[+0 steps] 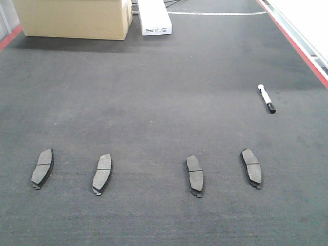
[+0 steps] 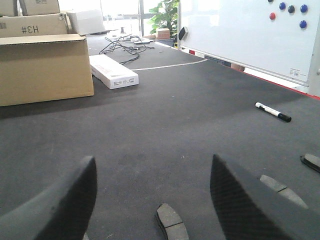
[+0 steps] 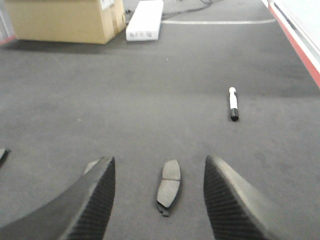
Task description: Move and align brake pads A on conveyor
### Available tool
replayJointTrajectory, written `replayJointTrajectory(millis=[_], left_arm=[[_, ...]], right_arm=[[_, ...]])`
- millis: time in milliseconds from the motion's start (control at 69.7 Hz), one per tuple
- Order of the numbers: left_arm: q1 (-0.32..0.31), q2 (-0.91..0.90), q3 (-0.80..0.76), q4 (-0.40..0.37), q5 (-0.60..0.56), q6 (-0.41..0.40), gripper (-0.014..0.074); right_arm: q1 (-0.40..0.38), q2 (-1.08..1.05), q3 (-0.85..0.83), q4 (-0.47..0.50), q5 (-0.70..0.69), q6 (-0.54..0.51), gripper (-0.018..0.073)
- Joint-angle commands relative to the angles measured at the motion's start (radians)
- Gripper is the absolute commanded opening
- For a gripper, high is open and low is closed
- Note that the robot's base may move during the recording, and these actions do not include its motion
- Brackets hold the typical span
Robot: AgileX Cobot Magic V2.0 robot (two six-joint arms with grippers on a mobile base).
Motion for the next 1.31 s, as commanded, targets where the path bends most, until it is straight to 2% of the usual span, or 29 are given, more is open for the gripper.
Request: replayJointTrajectory(millis=[0,603,703,889,1291], left_arm=[[-0.003,0.005,-0.024,0.002,-0.082,-0.003,0.048],[-0.003,0.005,-0.024,-0.004,-0.101,-0.003,0.0471],[-0.003,0.005,-0.024,-0.004,-0.101,-0.003,0.0372],[-0.003,0.005,-0.024,-0.004,-0.101,-0.003,-0.0007],[-0.003,0.005,-0.024,-0.004,-0.098,-0.003,-0.0008]], right_arm=[[-0.005,0.008,-0.02,-0.028,-0.083,0.003,0.0378],[-0.005,0.008,-0.02,-0.028,-0.096,0.003,0.0363],[-0.005,0.008,-0.02,-0.028,-0.097,0.003,0.0278],[-0.005,0.008,-0.02,-0.028,-0.101,0.003,-0.0014],[-0.005,0.008,-0.02,-0.025,-0.081,0.003,-0.0009]])
